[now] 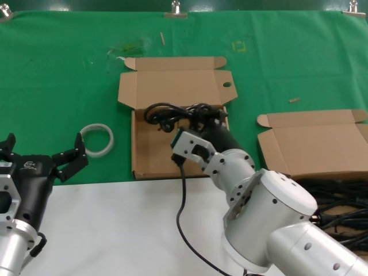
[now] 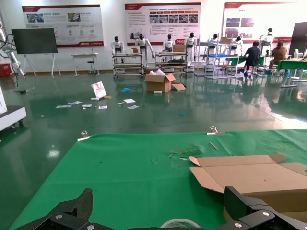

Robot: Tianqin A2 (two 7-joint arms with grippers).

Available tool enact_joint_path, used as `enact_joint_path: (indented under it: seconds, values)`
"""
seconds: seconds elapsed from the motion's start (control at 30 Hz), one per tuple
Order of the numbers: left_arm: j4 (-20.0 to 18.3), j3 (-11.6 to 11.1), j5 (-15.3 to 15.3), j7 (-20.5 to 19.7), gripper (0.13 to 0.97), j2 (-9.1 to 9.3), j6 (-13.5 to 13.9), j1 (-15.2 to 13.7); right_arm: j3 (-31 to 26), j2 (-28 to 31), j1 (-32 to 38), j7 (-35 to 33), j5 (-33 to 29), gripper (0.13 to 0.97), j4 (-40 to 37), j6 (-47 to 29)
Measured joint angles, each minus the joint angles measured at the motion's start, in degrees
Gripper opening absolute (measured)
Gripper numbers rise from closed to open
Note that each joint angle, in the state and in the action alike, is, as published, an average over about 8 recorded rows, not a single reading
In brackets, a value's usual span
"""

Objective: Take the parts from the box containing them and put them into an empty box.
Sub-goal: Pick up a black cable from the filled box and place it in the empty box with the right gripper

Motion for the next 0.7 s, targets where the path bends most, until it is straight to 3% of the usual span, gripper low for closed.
enact_joint_path:
  seconds: [0.33,0.7]
  values:
    - [0.00,0.00,0.00,0.00,0.966,0.00,0.00,0.00,-5.06,0.01,1.63,6.30,0.08,0.191,-2.19,-0.70]
    - [0.00,0.00,0.00,0.00,0.966,0.00,0.00,0.00,-5.95,0.01,1.67,9.85,0.08,0.193,-2.62,-0.45]
